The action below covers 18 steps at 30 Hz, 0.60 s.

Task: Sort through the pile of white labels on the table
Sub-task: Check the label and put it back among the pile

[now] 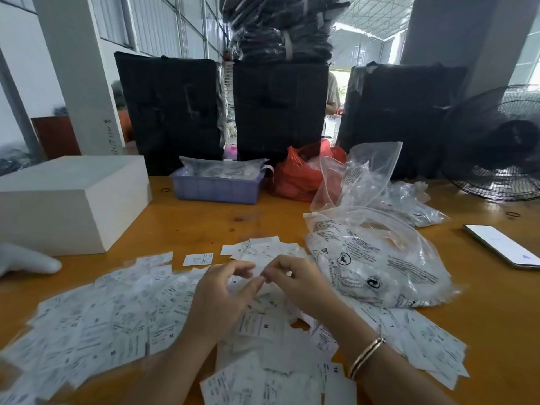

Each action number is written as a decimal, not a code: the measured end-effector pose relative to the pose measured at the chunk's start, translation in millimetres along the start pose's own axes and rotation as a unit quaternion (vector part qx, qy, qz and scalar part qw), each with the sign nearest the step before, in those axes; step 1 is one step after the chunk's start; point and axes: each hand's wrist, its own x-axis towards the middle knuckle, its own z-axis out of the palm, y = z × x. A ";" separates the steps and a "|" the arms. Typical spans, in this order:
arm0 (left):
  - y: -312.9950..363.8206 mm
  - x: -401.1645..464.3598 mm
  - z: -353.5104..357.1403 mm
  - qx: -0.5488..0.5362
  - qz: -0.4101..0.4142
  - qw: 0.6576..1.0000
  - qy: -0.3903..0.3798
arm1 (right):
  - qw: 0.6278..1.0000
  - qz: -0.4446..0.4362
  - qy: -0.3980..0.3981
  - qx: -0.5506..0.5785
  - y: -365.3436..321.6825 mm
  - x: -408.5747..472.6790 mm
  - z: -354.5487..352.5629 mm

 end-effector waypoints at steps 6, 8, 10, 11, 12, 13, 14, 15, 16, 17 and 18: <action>-4.8 0.4 3.7 -0.050 -0.042 0.997 0.030 | 0.989 0.088 0.118 -0.027 20.8 0.4 5.5; -4.9 -0.5 4.3 -0.054 -0.045 0.996 0.047 | 0.976 0.123 0.115 -0.135 28.6 0.4 6.5; -4.5 -0.7 4.3 -0.059 -0.047 0.995 0.062 | 0.956 0.140 0.054 -0.254 32.2 0.2 11.4; -4.1 -0.9 4.2 -0.062 -0.048 0.995 0.065 | 0.945 0.138 0.030 -0.295 31.7 0.4 14.7; -3.5 -0.9 4.1 -0.065 -0.048 0.994 0.067 | 0.937 0.130 0.020 -0.322 30.6 0.7 17.6; -2.8 -1.1 4.0 -0.069 -0.049 0.994 0.069 | 0.933 0.122 0.020 -0.339 29.5 0.8 19.5; -1.9 -1.0 4.1 -0.074 -0.050 0.993 0.072 | 0.930 0.114 0.024 -0.349 29.2 0.4 20.3; -1.2 -1.0 4.1 -0.079 -0.052 0.993 0.075 | 0.927 0.105 0.027 -0.358 29.2 -0.4 20.5; -0.6 -0.7 4.1 -0.085 -0.053 0.992 0.079 | 0.925 0.096 0.029 -0.367 29.1 -1.3 20.4; -0.1 -0.4 4.0 -0.089 -0.054 0.991 0.082 | 0.922 0.088 0.031 -0.376 28.6 -2.6 20.0; 0.0 0.0 3.7 -0.090 -0.054 0.991 0.084 | 0.919 0.080 0.034 -0.384 27.5 -3.5 19.3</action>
